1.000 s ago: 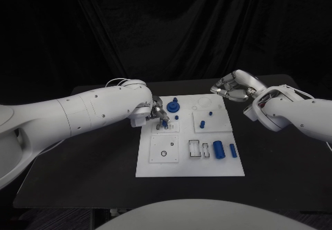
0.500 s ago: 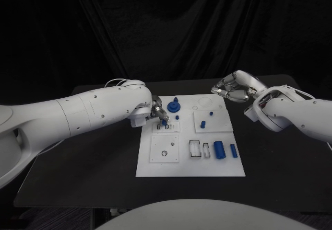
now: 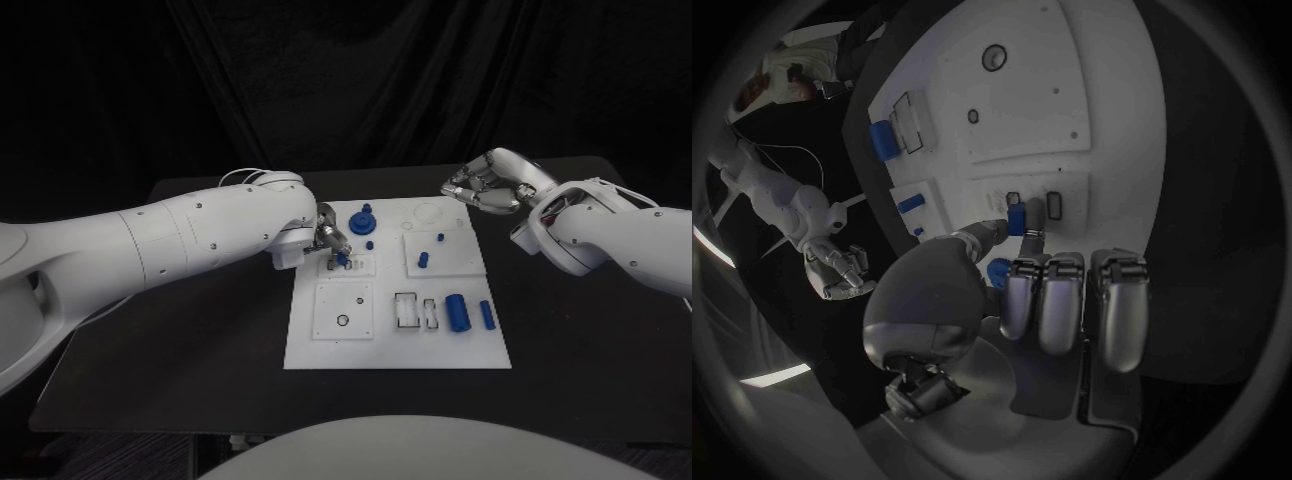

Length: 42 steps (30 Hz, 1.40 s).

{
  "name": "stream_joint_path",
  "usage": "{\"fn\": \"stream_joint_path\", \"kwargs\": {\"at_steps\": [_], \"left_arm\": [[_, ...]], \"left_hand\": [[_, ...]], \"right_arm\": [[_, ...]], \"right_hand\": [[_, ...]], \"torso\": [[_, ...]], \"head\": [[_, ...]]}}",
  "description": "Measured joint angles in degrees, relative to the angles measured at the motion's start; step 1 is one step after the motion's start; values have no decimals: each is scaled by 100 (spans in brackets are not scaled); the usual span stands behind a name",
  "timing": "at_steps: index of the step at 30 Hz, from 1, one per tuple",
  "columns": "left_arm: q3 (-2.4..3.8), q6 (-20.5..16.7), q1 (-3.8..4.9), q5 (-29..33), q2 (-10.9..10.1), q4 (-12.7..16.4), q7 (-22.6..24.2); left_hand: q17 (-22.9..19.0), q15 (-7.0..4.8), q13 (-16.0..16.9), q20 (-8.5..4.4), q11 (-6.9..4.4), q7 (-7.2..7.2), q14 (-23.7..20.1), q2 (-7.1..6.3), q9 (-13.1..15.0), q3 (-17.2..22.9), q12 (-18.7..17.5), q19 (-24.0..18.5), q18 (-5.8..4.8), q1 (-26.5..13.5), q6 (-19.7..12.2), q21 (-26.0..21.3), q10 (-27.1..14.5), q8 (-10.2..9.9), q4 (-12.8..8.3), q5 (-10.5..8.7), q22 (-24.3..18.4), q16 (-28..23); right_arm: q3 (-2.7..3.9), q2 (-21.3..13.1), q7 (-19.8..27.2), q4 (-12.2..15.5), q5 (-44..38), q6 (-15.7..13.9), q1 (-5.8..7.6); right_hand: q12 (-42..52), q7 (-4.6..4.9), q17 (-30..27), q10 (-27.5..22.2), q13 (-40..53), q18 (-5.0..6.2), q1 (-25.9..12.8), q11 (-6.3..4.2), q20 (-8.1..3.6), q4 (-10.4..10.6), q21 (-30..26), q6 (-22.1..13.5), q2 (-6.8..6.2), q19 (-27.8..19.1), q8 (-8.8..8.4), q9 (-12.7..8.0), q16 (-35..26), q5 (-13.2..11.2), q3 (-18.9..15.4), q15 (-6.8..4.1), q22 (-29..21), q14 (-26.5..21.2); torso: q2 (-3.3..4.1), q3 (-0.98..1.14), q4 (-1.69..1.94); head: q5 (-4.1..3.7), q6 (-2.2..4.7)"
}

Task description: Assemble the parts on the task board

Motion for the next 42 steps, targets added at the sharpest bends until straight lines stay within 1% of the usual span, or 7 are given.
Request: {"fn": "stream_joint_path", "kwargs": {"at_steps": [4, 8, 9, 15, 19, 28, 42], "left_arm": [[2, -70, -20, 0, -8, 27, -12], [5, -131, -38, 0, -22, 60, -18], [5, -146, -41, 0, -24, 67, -19], [11, -247, -70, -1, -26, 102, -21], [12, -299, -78, -2, -26, 119, -21], [14, -367, -91, -2, -22, 126, -16], [21, -367, -101, -2, -39, 144, -13]], "left_hand": [[0, 0, 0, 0, -19, 0, 0, 23, 6, 24, 0, 0, 0, -38, 2, 0, 19, -4, -10, -1, 0, 0], [0, 0, 0, 0, -19, 2, 0, 9, 6, 57, 0, 0, 0, -52, 17, 0, 19, -27, -6, -1, 0, 0], [0, 0, 0, 0, -19, 2, 0, 8, 6, 62, 0, 0, 0, -53, 17, 0, 19, -27, -1, -1, 0, 0], [0, -21, 0, 0, -19, 2, 21, -7, 20, 62, 0, 0, 0, -68, 20, 0, 18, -27, -1, -1, 0, 0], [0, -21, 0, -22, -19, -20, 21, -25, 20, 62, 0, -22, -1, -87, 61, 0, 18, -27, 0, -1, 0, 0], [0, -21, 0, -21, -18, -42, 21, -10, 26, 78, 0, -21, -1, -117, 103, 0, 18, -27, 16, -1, 0, 0], [0, -20, 0, -21, -18, -58, 21, -5, 32, 77, 0, -21, -1, -112, 140, 0, 18, -50, 16, -2, 0, 0]], "right_arm": [[0, -3, -13, 0, 0, 16, 0], [0, -10, -27, 0, 0, 32, 0], [0, -10, -30, 0, 0, 36, 0], [0, -6, -56, -4, 0, 67, 0], [0, 0, -74, -10, 0, 92, 0], [0, 14, -120, -25, 0, 155, 0], [0, 14, -189, -35, 0, 235, 0]], "right_hand": [[0, 0, 0, 0, -6, 0, 17, 0, 0, -1, 0, 0, -17, 0, 0, 3, 0, 0, 0, 0, 0, 0], [0, -11, 0, 0, -10, 0, 39, 0, 0, -1, 0, 11, -34, 0, 0, 3, 0, 11, 0, 0, 0, 0], [0, -20, 0, 0, -10, 0, 59, 0, 0, -1, 0, 20, -14, 0, 0, 3, 0, 25, 0, 0, 0, 0], [0, -20, 0, 0, -26, 0, 60, 0, 0, -1, -18, 20, -13, 0, 0, 2, 0, 46, 31, -15, 0, -16], [0, -20, 0, 0, -30, 0, 60, 0, 0, 0, -26, 20, -13, 0, 0, 7, 0, 46, 32, -15, 0, -16], [-38, -20, 0, 0, -45, 0, 60, 0, 0, 0, -62, 20, -13, 0, 0, 7, -25, 68, 32, -15, 0, -16], [-38, -20, 0, -21, -75, 0, 59, -21, 0, 0, -61, 20, -13, 0, 0, 6, -25, 68, 32, -15, 0, -16]], "torso": [[-1, 2, -1], [-1, 3, 0], [-1, 3, 0], [0, 3, 0], [3, 3, 0], [7, 3, 2], [11, 0, 1]], "head": [[1, 0], [-3, 0], [-2, 0], [10, 0], [17, 0], [20, 0], [39, 0]]}}
